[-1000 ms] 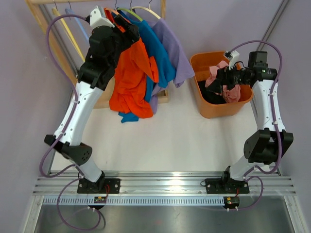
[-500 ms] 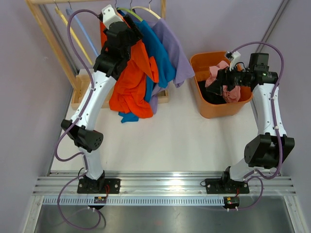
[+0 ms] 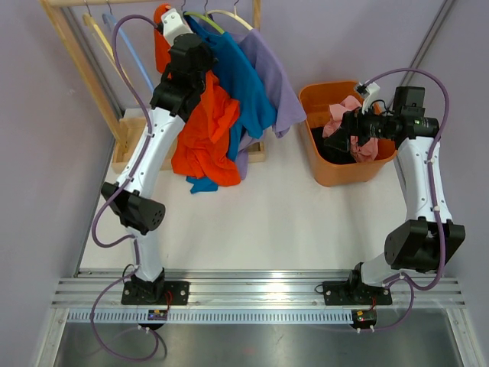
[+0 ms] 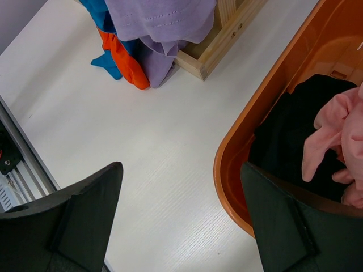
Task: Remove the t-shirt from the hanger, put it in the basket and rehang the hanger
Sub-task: Pick up the hanger from the clothesline.
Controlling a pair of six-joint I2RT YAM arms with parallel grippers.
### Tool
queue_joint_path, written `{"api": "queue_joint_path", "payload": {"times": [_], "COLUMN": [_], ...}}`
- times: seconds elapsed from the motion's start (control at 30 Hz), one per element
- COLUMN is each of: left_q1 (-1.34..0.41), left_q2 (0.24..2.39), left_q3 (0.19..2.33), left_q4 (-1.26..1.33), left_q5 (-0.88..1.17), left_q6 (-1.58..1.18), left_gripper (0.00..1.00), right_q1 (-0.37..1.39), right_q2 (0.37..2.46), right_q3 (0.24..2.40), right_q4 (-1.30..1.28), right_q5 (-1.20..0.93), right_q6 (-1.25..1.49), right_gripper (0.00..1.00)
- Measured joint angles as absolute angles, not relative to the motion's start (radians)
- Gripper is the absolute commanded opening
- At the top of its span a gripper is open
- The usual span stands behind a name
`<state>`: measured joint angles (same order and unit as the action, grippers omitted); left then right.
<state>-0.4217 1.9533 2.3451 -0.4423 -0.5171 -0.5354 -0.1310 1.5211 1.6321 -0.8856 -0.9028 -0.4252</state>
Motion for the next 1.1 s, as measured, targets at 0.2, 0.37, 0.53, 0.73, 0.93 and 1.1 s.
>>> {"api": "queue_joint_path", "payload": {"times": [0.2, 0.37, 0.53, 0.73, 0.93, 1.1], "left_q1": [-0.411, -0.403, -0.399, -0.39, -0.39, -0.39], "left_q2": [1.901, 1.845, 1.79, 1.746, 1.634, 1.509], "left_q3": [2.275, 2.22, 2.207, 2.151, 2.001, 1.886], "left_q4": [-0.424, -0.39, -0.361, -0.351, -0.317, -0.297], "left_q5": [-0.509, -0.5, -0.493, -0.451, -0.389, -0.335], "left_q6": [-0.517, -0.496, -0.482, -0.49, -0.499, -0.506], "left_gripper": [0.0, 0.0, 0.0, 0.0, 0.0, 0.0], "right_q1": [-0.131, -0.131, -0.131, -0.131, -0.131, -0.131], "right_q2": [1.513, 1.51, 1.507, 1.504, 1.5, 1.5], "right_q3": [1.629, 1.618, 1.601, 1.594, 1.595, 1.603], "right_q4": [-0.883, -0.881, -0.879, -0.881, -0.939, -1.008], "right_q5": [-0.904, -0.907, -0.907, -0.91, -0.96, -1.015], "right_q6": [-0.422, -0.421, -0.419, -0.426, -0.496, -0.566], "right_gripper": [0.92, 0.92, 0.92, 0.92, 0.92, 0.92]}}
